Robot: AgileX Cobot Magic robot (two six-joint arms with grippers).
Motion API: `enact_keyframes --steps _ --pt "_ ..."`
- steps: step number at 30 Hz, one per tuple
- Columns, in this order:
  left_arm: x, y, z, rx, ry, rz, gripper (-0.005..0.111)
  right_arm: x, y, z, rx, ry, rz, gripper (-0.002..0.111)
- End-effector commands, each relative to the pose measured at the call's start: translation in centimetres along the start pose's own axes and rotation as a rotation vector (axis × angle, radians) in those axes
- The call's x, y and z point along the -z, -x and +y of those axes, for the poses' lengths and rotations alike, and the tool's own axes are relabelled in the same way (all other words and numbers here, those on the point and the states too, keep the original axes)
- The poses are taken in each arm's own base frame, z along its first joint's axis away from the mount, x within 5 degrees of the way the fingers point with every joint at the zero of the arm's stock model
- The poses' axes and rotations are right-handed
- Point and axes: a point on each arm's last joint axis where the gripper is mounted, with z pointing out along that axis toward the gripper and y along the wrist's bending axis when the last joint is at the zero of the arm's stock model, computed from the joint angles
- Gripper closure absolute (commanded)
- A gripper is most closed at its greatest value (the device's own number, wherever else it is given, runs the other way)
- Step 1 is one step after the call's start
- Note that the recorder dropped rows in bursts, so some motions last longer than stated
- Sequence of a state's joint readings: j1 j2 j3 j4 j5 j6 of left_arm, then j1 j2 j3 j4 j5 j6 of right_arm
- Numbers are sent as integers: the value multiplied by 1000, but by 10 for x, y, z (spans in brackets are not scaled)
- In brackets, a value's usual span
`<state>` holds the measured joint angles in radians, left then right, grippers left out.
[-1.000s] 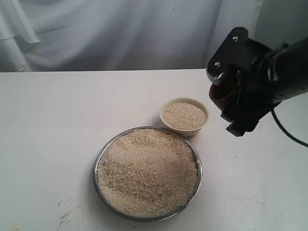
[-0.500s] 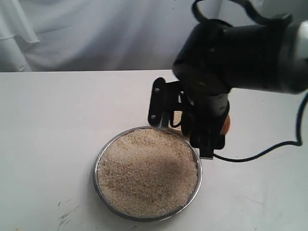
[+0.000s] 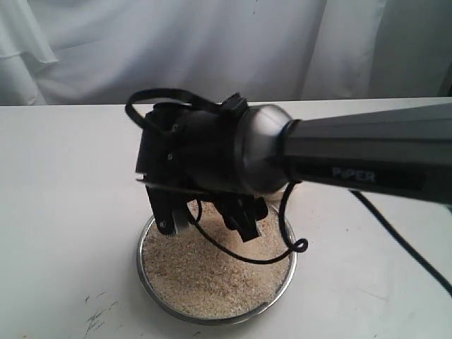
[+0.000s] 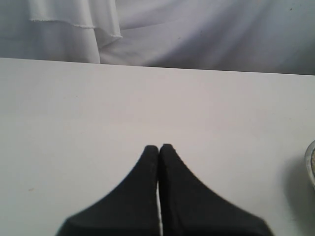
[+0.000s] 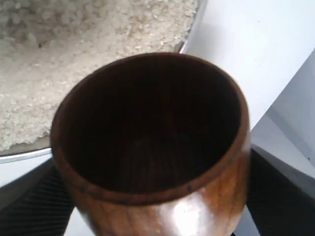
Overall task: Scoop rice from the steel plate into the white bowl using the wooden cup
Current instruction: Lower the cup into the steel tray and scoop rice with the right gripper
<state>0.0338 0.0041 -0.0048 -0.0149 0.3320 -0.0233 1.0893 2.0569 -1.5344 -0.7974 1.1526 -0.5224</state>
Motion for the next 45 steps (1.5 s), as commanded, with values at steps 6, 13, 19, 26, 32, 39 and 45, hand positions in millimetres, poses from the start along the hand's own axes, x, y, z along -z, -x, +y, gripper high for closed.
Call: enact_keyframes --steps 6,13,19,26,32,39,45 --pt "0 0 0 -1 -3 -12 107 -12 10 3 175 -42 119 108" --pt "0 0 0 -1 -3 -12 107 -20 14 5 289 -27 121 108" --pt "0 0 0 -1 -3 -12 107 -40 23 13 351 9 147 108" --pt "0 0 0 -1 -3 -12 107 -46 31 23 406 86 78 108" --pt "0 0 0 -1 -3 -12 107 -46 40 30 418 127 -17 108" --pt "0 0 0 -1 -3 -12 107 -43 49 39 457 206 -129 108" --pt "0 0 0 -1 -3 -12 107 -41 58 44 434 238 -237 108"
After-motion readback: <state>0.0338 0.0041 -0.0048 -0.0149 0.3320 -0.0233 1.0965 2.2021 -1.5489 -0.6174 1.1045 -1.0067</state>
